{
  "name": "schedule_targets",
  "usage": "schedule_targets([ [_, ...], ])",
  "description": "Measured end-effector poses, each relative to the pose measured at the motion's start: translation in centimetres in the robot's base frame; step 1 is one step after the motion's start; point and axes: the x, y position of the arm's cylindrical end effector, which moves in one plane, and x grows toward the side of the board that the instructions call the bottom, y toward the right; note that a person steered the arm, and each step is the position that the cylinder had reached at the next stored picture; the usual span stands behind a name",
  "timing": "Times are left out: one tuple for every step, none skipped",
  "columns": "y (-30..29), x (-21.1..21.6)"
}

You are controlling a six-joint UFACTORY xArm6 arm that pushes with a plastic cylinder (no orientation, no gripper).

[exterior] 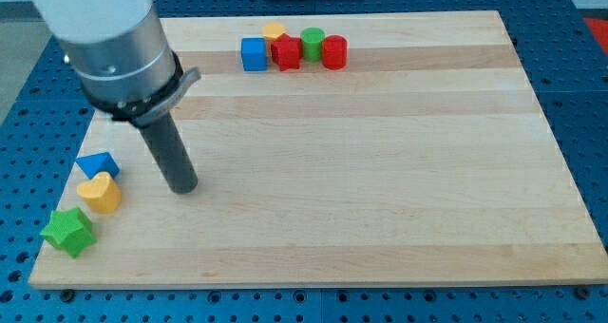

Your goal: Slide the yellow heart along with blue triangle a bit left

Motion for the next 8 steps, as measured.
schedule_targets([
  [-0.3,-2.4],
  [-1.5,-2.5],
  [-2.0,-2.4],
  [-2.5,-1.7],
  [-3.2,-0.7],
  [-4.4,0.1],
  [-5.8,0.6],
  [-7.2,1.1],
])
